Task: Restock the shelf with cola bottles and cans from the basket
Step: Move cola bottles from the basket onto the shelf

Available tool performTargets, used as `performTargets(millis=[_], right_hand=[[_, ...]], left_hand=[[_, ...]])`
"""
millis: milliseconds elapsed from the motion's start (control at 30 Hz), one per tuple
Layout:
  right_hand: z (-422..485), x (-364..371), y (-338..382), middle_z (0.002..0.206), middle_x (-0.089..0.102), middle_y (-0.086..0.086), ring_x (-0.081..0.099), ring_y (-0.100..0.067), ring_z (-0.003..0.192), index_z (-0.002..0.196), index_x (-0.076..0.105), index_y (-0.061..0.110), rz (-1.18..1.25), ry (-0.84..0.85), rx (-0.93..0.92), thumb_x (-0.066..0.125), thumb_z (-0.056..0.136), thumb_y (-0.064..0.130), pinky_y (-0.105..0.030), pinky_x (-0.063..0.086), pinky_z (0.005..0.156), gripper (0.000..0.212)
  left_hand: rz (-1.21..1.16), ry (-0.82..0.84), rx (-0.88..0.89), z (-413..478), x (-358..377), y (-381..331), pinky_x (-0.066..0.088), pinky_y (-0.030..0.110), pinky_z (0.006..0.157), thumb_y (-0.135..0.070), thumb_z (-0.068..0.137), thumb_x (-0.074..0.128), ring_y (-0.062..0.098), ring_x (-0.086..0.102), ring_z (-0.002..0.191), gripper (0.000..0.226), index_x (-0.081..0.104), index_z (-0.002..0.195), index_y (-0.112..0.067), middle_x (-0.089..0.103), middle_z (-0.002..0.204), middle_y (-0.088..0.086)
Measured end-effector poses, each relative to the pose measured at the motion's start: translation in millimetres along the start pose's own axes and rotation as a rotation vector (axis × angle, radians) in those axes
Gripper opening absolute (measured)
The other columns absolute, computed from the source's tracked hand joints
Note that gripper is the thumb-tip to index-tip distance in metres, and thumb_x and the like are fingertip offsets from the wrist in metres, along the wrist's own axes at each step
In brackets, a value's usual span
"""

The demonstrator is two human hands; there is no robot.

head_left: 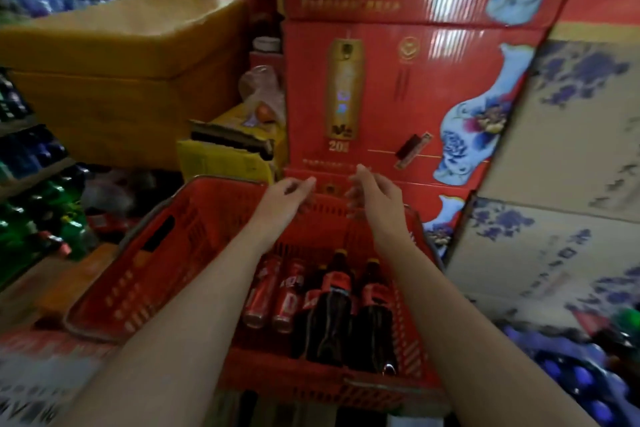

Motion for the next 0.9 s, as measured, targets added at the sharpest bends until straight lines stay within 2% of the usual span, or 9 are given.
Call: performTargets(millis=[100,200,367,467,567,667,733,833,900], right_hand=[[7.9,-21.6,-26.7,0.064,0.062,-0.003,0.056,-0.018,0.056,0.078,0.068,0.015,-0.031,-0.065,0.065,0.058,0.093,0.043,-0.031,0.048,0.054,0.033],[12.5,-36.0,-44.7,0.062,0.061,-0.002,0.058,-0.017,0.057,0.082,0.068,0.008,-0.096,-0.144,0.128,0.058,0.093,0.042,-0.031,0.052,0.052,0.036],[15.9,-50.5,-73.0,0.061,0.063,-0.001,0.059,-0.016,0.056,0.078,0.066,0.012,-0.165,-0.186,0.198,0.056,0.095,0.042,-0.033,0.052,0.06,0.035],[16.3,-58.9,-89.7,0.064,0.065,-0.002,0.059,-0.014,0.057,0.078,0.067,0.011,-0.195,-0.19,0.242,0.057,0.094,0.041,-0.027,0.049,0.062,0.036],[17.2,-65.4,-106.6,0.074,0.067,-0.003,0.063,-0.015,0.067,0.081,0.068,0.011,-0.23,-0.183,0.291,0.057,0.093,0.043,-0.026,0.051,0.069,0.036],[18.4,-66.5,-126.8,0.083,0.068,-0.002,0.065,-0.017,0.08,0.087,0.067,0.012,-0.248,-0.141,0.356,0.056,0.093,0.048,-0.036,0.053,0.087,0.038],[19.4,-69.4,-137.7,0.087,0.07,-0.001,0.066,-0.017,0.086,0.09,0.068,0.014,-0.318,-0.13,0.395,0.055,0.09,0.055,-0.039,0.051,0.092,0.043],[16.6,-70.3,-146.7,0.104,0.072,-0.003,0.065,-0.018,0.099,0.102,0.07,0.014,-0.401,-0.07,0.451,0.05,0.089,0.062,-0.037,0.049,0.094,0.053],[12.6,-68.0,-147.4,0.116,0.067,-0.001,0.061,-0.017,0.108,0.115,0.066,0.012,-0.445,-0.027,0.476,0.046,0.093,0.06,-0.029,0.043,0.092,0.057]], left_hand=[[0.031,0.067,-0.066,16.3,24.8,21.1,0.042,0.023,0.066,-0.05,0.094,0.051,0.007,0.057,0.074,0.044,0.068,0.098,-0.009,0.065,0.085,-0.004],[0.028,0.138,-0.15,24.5,43.1,43.7,0.04,0.022,0.064,-0.05,0.093,0.053,0.012,0.058,0.072,0.045,0.069,0.097,-0.008,0.066,0.082,0.0],[0.056,0.273,-0.241,31.1,70.6,82.3,0.048,0.038,0.087,-0.058,0.085,0.058,0.023,0.063,0.086,0.052,0.07,0.095,-0.009,0.071,0.091,0.007],[0.105,0.382,-0.296,33.9,90.4,101.8,0.05,0.04,0.088,-0.057,0.084,0.06,0.025,0.061,0.083,0.049,0.068,0.09,-0.009,0.067,0.087,0.009],[0.176,0.413,-0.38,37.5,105.1,123.0,0.051,0.038,0.092,-0.056,0.083,0.063,0.028,0.065,0.099,0.058,0.067,0.109,-0.004,0.069,0.104,0.012],[0.218,0.404,-0.431,41.4,114.7,138.4,0.05,0.038,0.094,-0.051,0.083,0.066,0.032,0.061,0.111,0.062,0.061,0.123,-0.004,0.064,0.121,0.016],[0.224,0.428,-0.476,39.7,120.8,145.4,0.05,0.036,0.092,-0.051,0.083,0.067,0.033,0.058,0.115,0.071,0.052,0.13,0.0,0.059,0.128,0.017],[0.188,0.423,-0.529,41.1,127.5,157.4,0.048,0.039,0.098,-0.047,0.079,0.072,0.033,0.058,0.115,0.075,0.05,0.131,0.002,0.059,0.128,0.018],[0.123,0.396,-0.571,43.9,128.4,162.4,0.047,0.039,0.098,-0.037,0.08,0.074,0.032,0.058,0.114,0.065,0.053,0.128,0.001,0.059,0.126,0.017]])
Point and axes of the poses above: each hand's wrist, its own z-axis towards the middle knuckle, its own x-axis out of the palm, y = z × x, the point moved 7 cm from there along z, towards the middle knuckle
